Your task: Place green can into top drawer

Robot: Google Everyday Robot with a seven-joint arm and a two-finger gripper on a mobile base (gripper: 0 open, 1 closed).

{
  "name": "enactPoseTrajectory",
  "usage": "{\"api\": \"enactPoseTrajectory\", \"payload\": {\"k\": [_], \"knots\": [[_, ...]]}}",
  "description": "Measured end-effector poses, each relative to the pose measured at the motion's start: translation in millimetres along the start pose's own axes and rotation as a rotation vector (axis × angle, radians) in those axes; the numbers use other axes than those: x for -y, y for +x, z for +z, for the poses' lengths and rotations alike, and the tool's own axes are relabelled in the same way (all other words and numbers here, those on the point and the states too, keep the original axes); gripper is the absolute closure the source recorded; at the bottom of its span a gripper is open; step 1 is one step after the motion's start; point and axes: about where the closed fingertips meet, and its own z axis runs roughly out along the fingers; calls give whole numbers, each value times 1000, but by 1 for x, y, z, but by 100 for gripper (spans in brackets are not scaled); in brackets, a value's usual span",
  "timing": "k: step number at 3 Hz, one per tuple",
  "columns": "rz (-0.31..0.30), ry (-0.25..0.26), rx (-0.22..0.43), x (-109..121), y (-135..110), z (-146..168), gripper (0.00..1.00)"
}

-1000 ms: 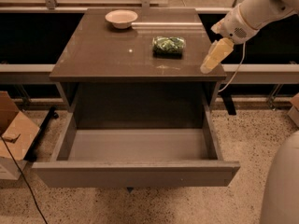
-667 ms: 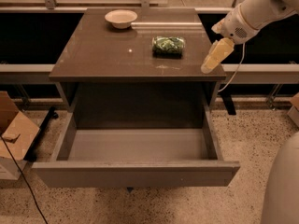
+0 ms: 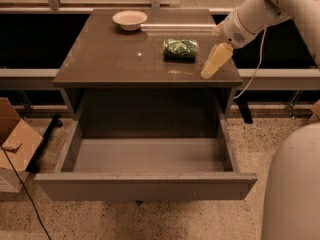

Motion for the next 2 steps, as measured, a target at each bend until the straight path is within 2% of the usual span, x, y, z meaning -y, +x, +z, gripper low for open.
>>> {"api": "enactPoseTrajectory", "payload": {"k": [2], "knots": [[-73,27,29,19,-20,41,0]]}}
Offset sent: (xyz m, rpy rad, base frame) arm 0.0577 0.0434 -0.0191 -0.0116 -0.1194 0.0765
